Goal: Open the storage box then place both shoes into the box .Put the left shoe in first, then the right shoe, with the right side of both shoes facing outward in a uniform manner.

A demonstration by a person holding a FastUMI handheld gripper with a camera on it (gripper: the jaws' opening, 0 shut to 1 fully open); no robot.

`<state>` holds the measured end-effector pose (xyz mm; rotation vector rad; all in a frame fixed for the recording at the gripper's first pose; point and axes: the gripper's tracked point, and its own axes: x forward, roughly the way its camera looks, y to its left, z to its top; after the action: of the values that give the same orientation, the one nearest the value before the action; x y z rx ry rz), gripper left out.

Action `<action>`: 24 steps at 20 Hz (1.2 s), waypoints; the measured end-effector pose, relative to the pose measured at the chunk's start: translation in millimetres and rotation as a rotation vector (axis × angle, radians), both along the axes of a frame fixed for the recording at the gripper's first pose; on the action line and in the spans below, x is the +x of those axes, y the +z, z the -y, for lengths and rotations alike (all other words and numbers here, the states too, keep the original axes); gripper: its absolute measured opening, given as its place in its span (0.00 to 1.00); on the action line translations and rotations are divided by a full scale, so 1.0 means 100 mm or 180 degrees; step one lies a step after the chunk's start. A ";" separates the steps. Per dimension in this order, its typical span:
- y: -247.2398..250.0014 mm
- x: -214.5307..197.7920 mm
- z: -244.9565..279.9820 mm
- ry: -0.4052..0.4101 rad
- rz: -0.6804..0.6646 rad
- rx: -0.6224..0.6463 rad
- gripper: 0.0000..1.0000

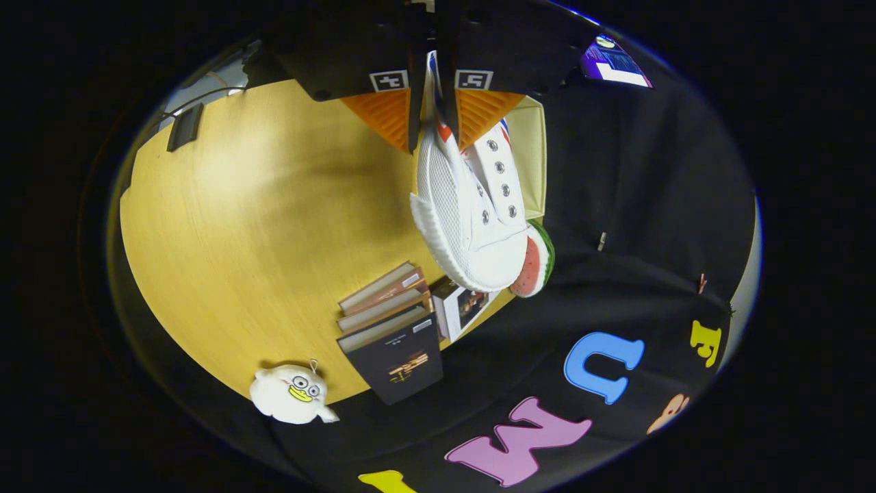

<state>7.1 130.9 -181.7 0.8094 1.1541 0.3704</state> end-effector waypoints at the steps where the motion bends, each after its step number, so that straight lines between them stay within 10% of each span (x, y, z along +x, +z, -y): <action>1: 0.08 0.01 -0.14 0.0059 0.0024 -0.0002 0.10; 21: -0.48 -0.08 -1.45 0.0292 -0.0637 -0.0308 0.14; 24: -0.31 -0.02 -1.57 0.0273 -0.0595 -0.0042 0.38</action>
<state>5.5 287.4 -212.9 0.7969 1.3675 0.3633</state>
